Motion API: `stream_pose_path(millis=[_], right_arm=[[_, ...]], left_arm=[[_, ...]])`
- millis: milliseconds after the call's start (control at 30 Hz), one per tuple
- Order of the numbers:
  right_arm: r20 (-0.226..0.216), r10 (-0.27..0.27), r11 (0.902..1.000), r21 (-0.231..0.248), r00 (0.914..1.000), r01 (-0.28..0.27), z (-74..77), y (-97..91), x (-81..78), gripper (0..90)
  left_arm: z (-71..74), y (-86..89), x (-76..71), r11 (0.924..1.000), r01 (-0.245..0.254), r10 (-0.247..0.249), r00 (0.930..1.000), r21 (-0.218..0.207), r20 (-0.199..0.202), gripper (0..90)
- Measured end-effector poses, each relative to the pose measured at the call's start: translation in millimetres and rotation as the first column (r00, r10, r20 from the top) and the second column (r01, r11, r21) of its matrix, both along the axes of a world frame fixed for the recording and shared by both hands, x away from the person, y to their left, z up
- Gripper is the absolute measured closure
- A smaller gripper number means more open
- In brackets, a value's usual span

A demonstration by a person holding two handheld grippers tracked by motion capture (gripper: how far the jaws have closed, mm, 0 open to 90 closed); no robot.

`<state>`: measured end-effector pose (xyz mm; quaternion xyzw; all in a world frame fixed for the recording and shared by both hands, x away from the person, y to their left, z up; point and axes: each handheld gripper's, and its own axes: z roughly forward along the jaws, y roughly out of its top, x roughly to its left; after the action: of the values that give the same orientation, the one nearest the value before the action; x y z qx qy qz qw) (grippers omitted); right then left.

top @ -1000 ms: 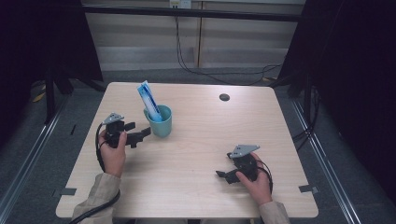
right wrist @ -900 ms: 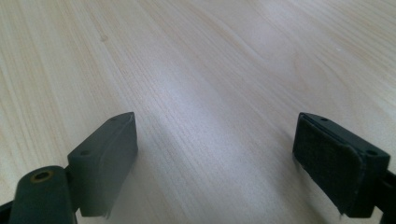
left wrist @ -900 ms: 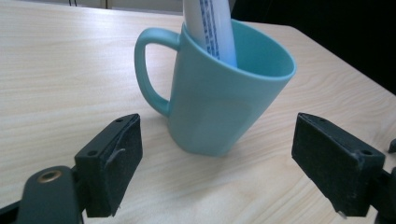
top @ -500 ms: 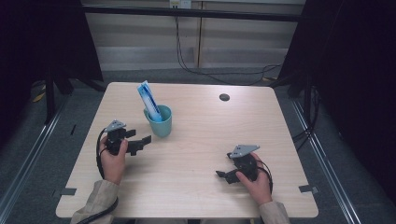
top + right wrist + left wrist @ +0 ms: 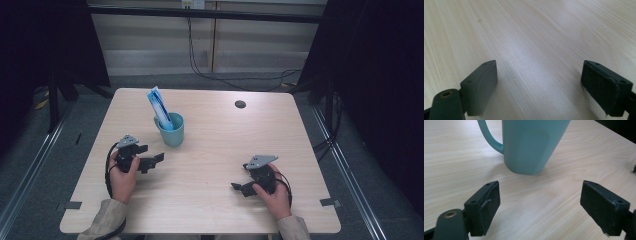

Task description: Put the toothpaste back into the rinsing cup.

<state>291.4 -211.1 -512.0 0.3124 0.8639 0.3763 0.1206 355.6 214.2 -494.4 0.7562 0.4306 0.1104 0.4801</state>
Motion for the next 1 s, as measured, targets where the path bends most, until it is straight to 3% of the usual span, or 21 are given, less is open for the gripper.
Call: stream_pose_path(millis=[667,867,1000], right_arm=[[0.0,0.0,1.0,0.0,1.0,0.0,0.0,0.0,0.0,13.5],[0.0,0.0,1.0,0.0,1.0,0.0,0.0,0.0,0.0,13.5],[0.0,0.0,1.0,0.0,1.0,0.0,0.0,0.0,0.0,13.5]], left_arm=[[-12.2,-8.7,-13.7,0.9936,0.061,-0.06,0.998,0.095,-0.018,16.8],[-13.6,-10.8,-16.5,0.9829,0.085,-0.085,0.9964,0.163,-0.01,16.6],[-14.3,-14.9,-17.6,0.9654,0.122,-0.119,0.9925,0.231,-0.027,16.7]])
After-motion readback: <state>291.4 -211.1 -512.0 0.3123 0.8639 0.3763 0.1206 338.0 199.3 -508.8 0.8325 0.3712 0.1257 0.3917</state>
